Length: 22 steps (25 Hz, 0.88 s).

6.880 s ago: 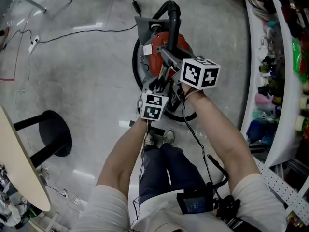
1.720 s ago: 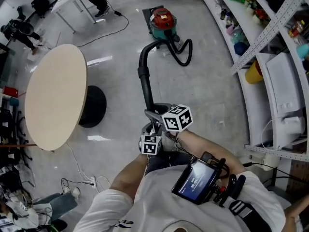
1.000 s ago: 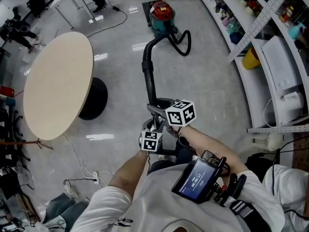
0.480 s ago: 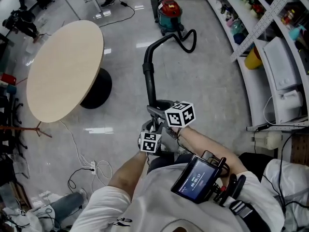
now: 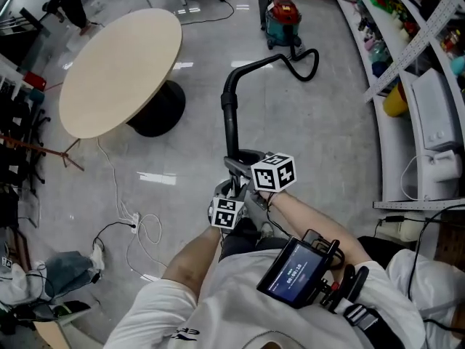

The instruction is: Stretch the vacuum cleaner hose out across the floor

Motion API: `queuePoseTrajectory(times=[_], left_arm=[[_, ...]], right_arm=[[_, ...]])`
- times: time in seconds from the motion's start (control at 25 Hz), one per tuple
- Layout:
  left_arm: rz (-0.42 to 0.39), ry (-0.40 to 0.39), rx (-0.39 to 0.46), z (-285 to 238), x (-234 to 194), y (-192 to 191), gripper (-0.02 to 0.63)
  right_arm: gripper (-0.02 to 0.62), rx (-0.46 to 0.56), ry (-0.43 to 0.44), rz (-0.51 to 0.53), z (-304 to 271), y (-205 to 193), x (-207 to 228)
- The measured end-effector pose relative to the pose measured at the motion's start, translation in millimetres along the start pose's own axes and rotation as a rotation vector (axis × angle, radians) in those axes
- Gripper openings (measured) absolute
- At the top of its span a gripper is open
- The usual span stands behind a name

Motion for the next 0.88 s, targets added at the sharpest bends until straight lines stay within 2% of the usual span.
queuePoseTrajectory(times=[0.16,0.36,0.64,0.88], left_arm=[[0.015,0.034,0.030,25,14,-12,0.161],[0.043,0.038,0.027,54,21,-25,0.161],[0.040,0.017,0.033,87,6,-56,0.161],[0.025,-0.018,0.039,129,-21,-98,0.161]], right_arm=[[0.161,-0.005,0.031,0.018,10,-16,-26],[0.161,-0.012,0.047,0.030,10,-30,-53],[0.161,-0.015,0.027,0.041,-10,-57,-90],[0.161,-0.006,-0.004,0.035,-42,-97,-133]])
Point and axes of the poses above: the fingertips, and each gripper's own axes: z backward along the fingers, x to its right, y out of its top, the point moved 7 cm from there along z, backward along the fingers, and after that the axes turned 9 degrees about y, right-handed, at the moved point
